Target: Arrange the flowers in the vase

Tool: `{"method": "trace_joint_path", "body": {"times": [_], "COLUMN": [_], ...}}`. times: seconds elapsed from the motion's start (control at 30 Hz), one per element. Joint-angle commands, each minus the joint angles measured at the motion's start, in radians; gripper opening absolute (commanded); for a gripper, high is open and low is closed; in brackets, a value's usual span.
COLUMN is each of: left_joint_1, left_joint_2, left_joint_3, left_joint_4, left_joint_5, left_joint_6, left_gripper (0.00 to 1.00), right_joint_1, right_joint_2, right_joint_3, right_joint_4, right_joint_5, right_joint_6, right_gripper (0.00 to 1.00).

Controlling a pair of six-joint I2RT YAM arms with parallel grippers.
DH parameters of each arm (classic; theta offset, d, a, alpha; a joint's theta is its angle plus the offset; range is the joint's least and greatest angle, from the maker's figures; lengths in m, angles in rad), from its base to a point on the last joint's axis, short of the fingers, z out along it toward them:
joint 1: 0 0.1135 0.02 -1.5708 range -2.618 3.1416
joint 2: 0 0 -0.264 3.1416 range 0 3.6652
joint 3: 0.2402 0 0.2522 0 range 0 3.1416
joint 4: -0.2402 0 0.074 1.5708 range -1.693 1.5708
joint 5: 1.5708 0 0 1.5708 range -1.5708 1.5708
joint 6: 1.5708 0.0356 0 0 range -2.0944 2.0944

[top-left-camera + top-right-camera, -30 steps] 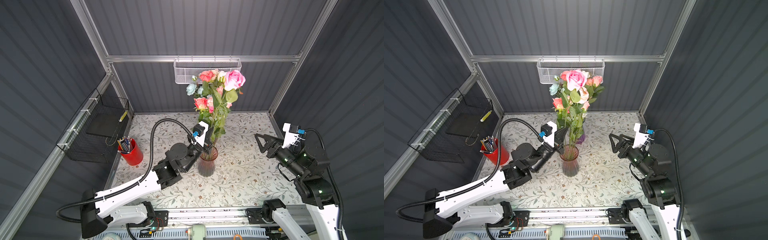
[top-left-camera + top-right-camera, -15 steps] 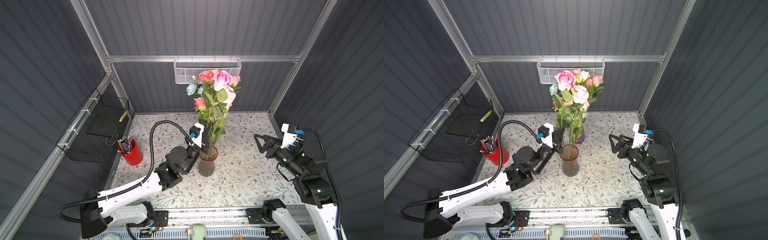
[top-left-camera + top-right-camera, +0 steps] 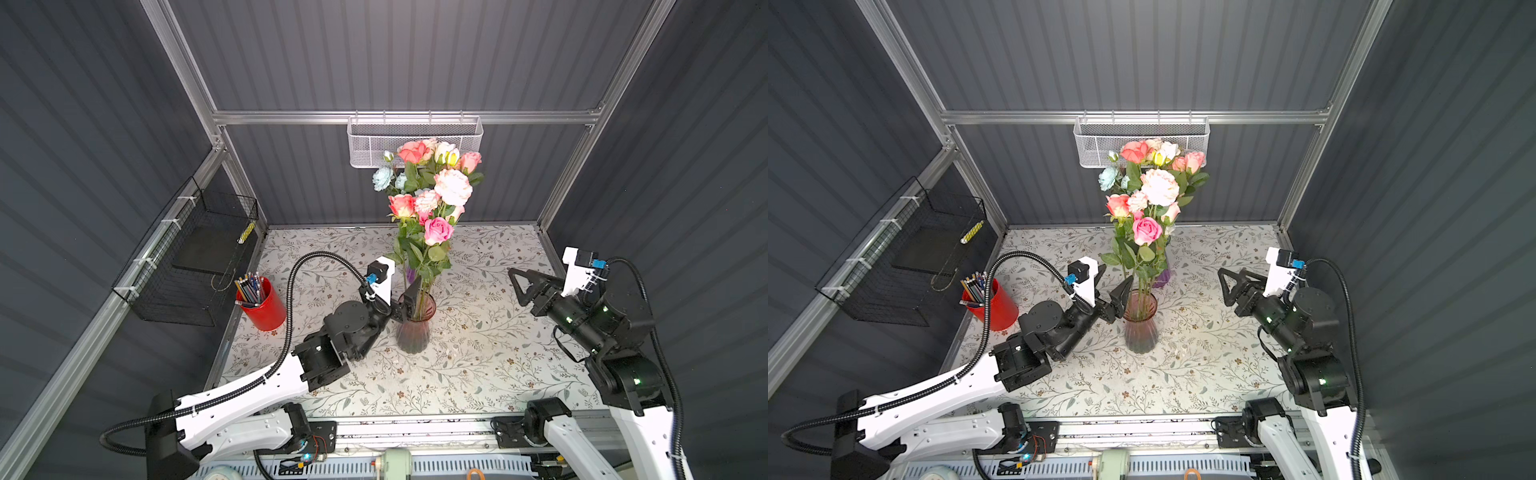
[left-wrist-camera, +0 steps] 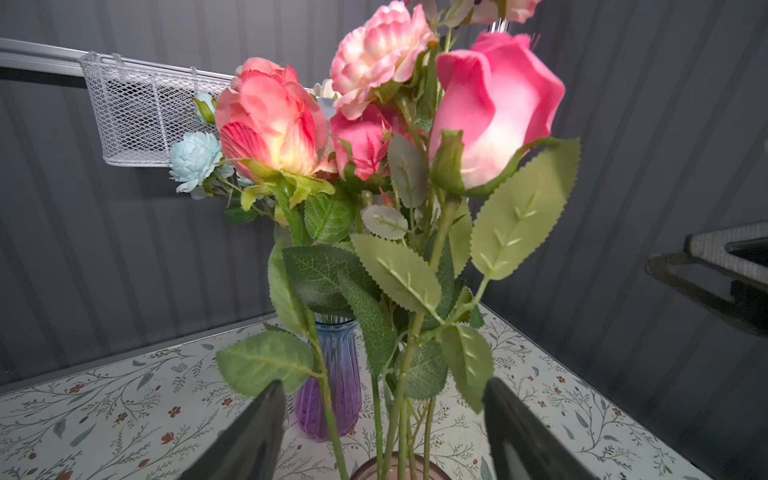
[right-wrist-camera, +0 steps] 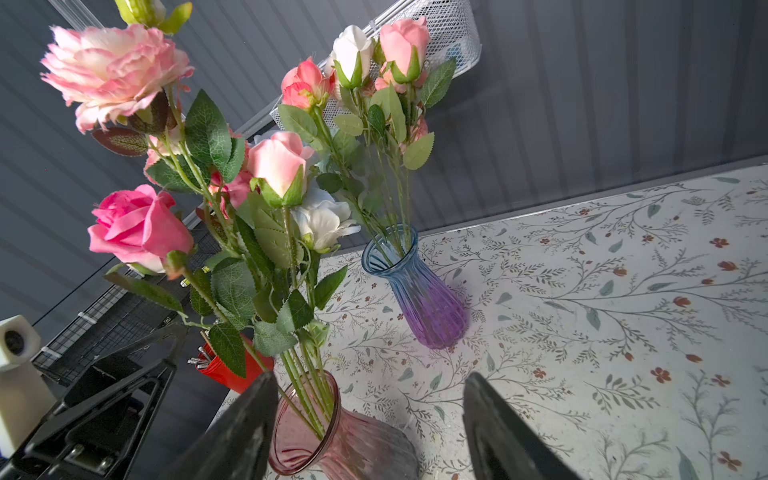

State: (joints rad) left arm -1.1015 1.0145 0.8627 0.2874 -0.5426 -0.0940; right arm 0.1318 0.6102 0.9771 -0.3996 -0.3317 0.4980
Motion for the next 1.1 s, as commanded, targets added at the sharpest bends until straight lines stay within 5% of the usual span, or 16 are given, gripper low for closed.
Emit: {"method": "trace_joint_path", "body": {"times": [0.0, 0.17, 0.37, 0.4, 0.43, 0.57, 0.67, 0.8, 0.97, 1.07], "left_joint_1": [-0.001, -0.001, -0.001, -0.001, -0.001, -0.001, -0.001, -0.001, 0.016, 0.167], "left_joint_2": [-0.038, -0.127, -0.255, -0.268, -0.277, -0.287, -0.29, -0.317, -0.286, -0.183], "left_joint_3": [0.009, 0.009, 0.057, 0.067, 0.081, 0.117, 0.08, -0.132, -0.562, -0.705], "left_joint_4": [-0.073, -0.183, -0.429, -0.477, -0.542, -0.815, -0.948, -0.692, 0.309, 0.723], "left_joint_5": [-0.019, -0.063, -0.168, -0.203, -0.258, -0.512, -0.659, -0.784, -0.595, -0.513], "left_joint_6": [-0.013, -0.014, -0.035, -0.047, -0.07, -0.234, -0.408, -0.322, 0.425, 0.523], "left_gripper": [0.85, 0.99, 1.0, 1.0, 1.0, 1.0, 1.0, 1.0, 0.99, 0.99], "right_joint_1": [0.003, 0.002, 0.002, 0.002, 0.003, 0.003, 0.003, 0.003, 0.003, 0.003], "right_joint_2": [0.0, 0.005, 0.015, 0.02, 0.025, 0.046, 0.044, 0.029, 0.01, 0.012], "right_joint_3": [-0.008, -0.007, -0.006, -0.004, -0.005, -0.005, -0.049, -0.174, -0.315, -0.363], "right_joint_4": [0.001, -0.014, -0.01, -0.015, -0.018, -0.044, -0.034, 0.118, 0.311, 0.389], "right_joint_5": [0.018, 0.028, 0.039, 0.041, 0.045, 0.096, 0.202, 0.238, 0.262, 0.25], "right_joint_6": [0.007, -0.002, -0.006, -0.009, -0.014, -0.033, 0.087, 0.022, -0.08, -0.203], "right_gripper": [0.72, 0.72, 0.79, 0.97, 0.99, 0.99, 0.99, 0.99, 0.99, 0.99]}}
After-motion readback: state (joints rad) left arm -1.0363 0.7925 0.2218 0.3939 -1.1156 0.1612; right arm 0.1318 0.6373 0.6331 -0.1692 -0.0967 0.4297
